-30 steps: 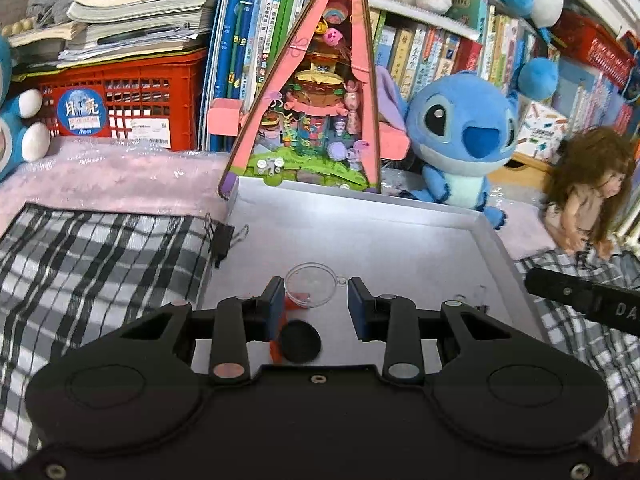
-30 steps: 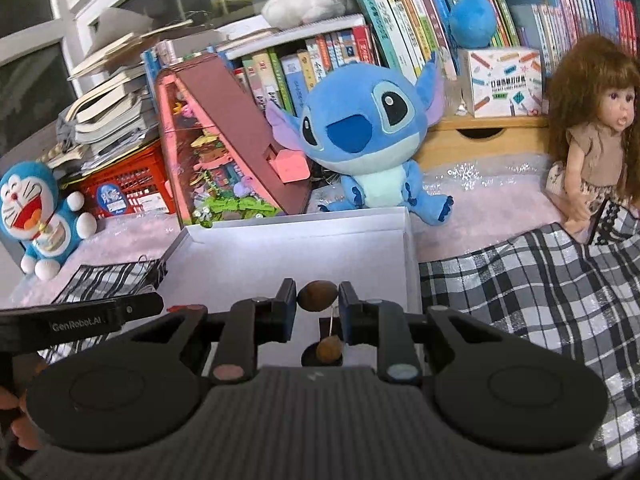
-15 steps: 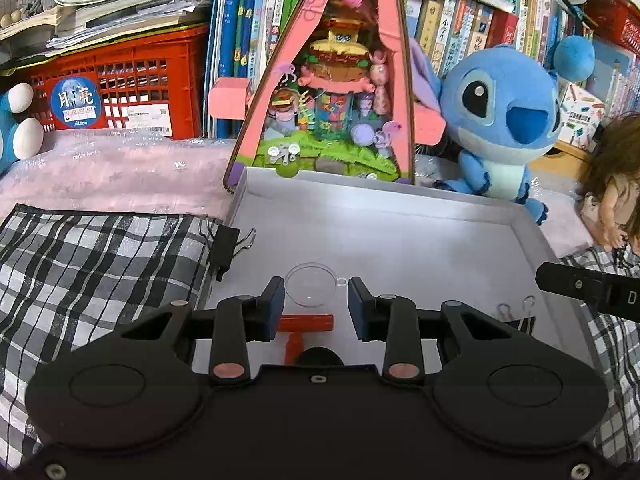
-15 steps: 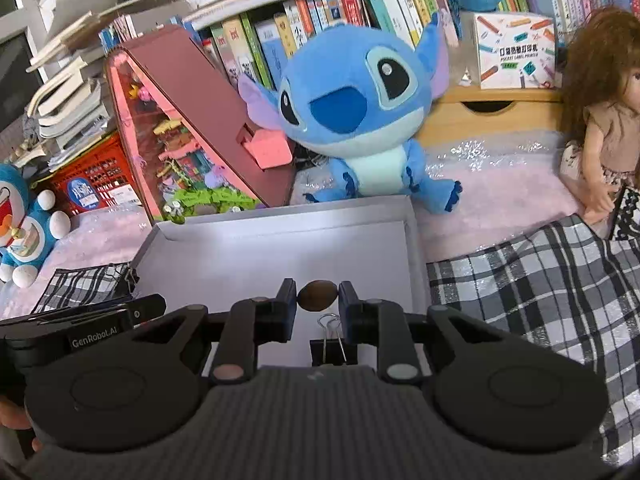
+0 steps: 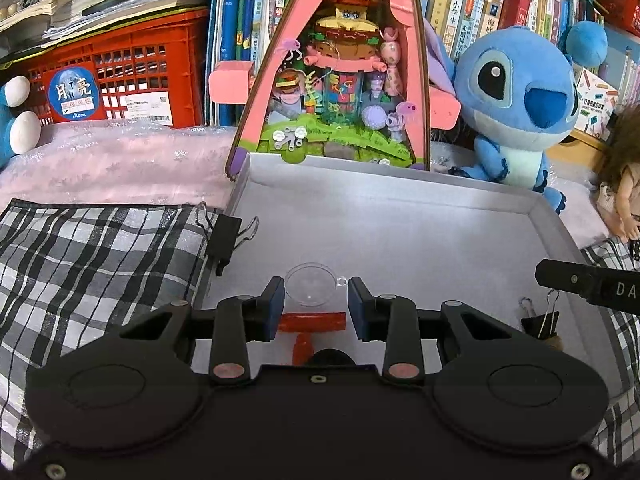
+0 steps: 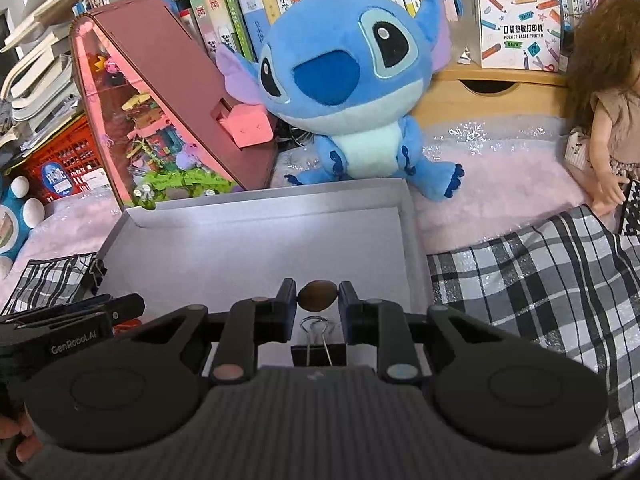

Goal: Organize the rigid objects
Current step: 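Open left tool to drop the clear lid while right tool releases the brown ball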

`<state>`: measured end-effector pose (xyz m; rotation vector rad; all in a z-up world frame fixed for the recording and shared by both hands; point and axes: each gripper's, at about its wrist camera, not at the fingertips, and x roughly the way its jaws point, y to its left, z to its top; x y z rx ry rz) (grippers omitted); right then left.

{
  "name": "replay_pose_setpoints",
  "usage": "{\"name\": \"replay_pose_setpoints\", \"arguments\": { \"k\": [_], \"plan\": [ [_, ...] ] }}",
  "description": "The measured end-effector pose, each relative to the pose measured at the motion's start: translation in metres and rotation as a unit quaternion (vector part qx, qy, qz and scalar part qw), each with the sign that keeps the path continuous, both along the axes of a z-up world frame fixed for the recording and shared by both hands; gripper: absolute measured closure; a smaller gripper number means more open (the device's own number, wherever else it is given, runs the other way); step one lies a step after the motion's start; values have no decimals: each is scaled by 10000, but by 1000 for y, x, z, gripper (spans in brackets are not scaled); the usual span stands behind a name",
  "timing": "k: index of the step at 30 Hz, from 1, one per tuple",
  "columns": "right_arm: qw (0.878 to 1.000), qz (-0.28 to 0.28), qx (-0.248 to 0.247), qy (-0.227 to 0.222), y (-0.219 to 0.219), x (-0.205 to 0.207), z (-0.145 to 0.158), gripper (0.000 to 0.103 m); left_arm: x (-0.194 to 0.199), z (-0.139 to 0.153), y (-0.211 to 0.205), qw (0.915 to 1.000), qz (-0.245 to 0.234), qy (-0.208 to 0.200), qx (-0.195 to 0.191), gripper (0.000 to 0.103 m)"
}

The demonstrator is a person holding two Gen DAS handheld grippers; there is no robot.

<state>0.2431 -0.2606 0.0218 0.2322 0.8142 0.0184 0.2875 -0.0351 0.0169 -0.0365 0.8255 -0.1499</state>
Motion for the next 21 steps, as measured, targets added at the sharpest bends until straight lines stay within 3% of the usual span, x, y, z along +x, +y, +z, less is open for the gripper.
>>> {"name": "replay_pose_setpoints", "arguments": {
  "k": [21],
  "plan": [
    [9999,27,54,162,2,7,-12,72,-3,-3,-2,9997,-39,-185,125,67]
  ]
}}
